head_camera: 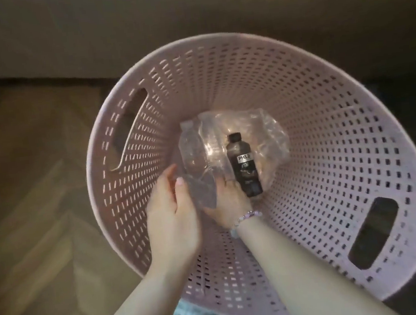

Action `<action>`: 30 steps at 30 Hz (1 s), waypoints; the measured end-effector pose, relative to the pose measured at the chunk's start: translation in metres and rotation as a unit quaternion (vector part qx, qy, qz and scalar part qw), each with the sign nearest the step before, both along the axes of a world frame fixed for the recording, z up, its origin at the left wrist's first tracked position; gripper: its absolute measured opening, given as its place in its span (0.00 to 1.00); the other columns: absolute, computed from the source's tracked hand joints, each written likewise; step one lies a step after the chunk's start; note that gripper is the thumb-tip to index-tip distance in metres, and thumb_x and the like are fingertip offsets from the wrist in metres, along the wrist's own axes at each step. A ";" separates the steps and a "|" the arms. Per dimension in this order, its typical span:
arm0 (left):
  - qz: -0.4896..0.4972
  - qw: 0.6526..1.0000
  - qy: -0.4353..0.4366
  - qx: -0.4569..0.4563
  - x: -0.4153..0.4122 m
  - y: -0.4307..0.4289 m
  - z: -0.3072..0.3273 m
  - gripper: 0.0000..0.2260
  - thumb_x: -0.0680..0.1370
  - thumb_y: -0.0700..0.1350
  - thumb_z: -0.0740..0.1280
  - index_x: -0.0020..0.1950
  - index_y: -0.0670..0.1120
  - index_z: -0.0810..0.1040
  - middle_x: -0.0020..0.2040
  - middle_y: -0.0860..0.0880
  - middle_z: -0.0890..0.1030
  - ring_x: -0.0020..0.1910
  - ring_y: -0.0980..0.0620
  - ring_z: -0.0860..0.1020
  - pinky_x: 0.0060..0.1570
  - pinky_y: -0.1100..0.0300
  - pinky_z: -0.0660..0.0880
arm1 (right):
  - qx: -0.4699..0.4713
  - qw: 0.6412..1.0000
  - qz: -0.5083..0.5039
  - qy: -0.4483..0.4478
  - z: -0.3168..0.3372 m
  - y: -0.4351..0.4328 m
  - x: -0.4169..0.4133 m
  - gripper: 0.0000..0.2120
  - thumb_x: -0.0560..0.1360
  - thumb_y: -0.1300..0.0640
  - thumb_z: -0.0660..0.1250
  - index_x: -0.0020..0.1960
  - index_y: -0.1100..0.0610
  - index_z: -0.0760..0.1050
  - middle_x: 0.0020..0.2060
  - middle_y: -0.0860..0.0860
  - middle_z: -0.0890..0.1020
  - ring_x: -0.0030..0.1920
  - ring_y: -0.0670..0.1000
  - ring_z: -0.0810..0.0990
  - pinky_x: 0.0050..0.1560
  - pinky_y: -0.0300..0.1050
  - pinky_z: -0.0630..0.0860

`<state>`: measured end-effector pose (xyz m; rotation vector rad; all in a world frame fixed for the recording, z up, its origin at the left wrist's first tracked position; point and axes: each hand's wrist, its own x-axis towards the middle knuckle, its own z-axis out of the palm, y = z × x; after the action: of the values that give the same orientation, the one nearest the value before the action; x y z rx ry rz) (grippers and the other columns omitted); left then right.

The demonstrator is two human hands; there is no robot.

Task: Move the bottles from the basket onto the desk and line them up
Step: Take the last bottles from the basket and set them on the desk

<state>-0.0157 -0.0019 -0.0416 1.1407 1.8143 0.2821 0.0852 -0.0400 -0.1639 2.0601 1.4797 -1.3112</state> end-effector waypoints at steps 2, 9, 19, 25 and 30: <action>-0.043 0.999 0.017 0.021 -0.007 -0.008 -0.015 0.17 0.82 0.50 0.52 0.69 0.50 0.69 0.62 0.55 0.72 0.60 0.59 0.68 0.59 0.63 0.61 | -0.005 1.000 0.004 -0.010 -0.023 -0.009 -0.004 0.43 0.71 0.43 0.70 0.74 0.59 0.52 0.63 0.59 0.72 0.63 0.57 0.72 0.59 0.50 0.72; -0.154 0.986 0.061 0.037 -0.031 -0.015 -0.036 0.23 0.77 0.54 0.48 0.67 0.49 0.70 0.61 0.54 0.73 0.62 0.55 0.69 0.59 0.61 0.62 | -0.001 0.998 0.022 -0.052 -0.066 -0.025 -0.013 0.36 0.74 0.51 0.69 0.73 0.59 0.54 0.64 0.56 0.72 0.66 0.55 0.69 0.62 0.49 0.69; -0.209 0.974 0.081 0.011 -0.032 -0.015 -0.036 0.25 0.76 0.54 0.46 0.68 0.47 0.69 0.62 0.50 0.74 0.63 0.52 0.68 0.58 0.62 0.61 | 0.018 0.979 -0.203 0.020 -0.051 -0.025 -0.003 0.35 0.61 0.50 0.76 0.65 0.55 0.69 0.57 0.53 0.78 0.57 0.54 0.78 0.57 0.51 0.77; -0.202 0.974 0.103 0.001 -0.026 -0.011 -0.038 0.19 0.81 0.49 0.51 0.68 0.44 0.69 0.63 0.46 0.74 0.63 0.48 0.70 0.61 0.56 0.64 | 0.005 0.912 -0.411 -0.008 0.004 -0.020 0.055 0.28 0.60 0.55 0.76 0.56 0.53 0.70 0.49 0.49 0.80 0.48 0.52 0.80 0.52 0.51 0.79; -0.196 0.971 0.137 -0.005 -0.007 -0.004 -0.061 0.16 0.82 0.46 0.54 0.67 0.41 0.70 0.62 0.43 0.75 0.62 0.45 0.72 0.61 0.53 0.67 | 0.019 0.881 -0.472 0.021 0.060 -0.007 0.093 0.23 0.62 0.59 0.76 0.50 0.50 0.68 0.40 0.45 0.79 0.40 0.45 0.79 0.37 0.39 0.72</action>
<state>-0.0227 -0.0060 -0.1029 1.5596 1.7688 -0.1231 0.1786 -0.0475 -0.1041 2.9299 0.4287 -1.6049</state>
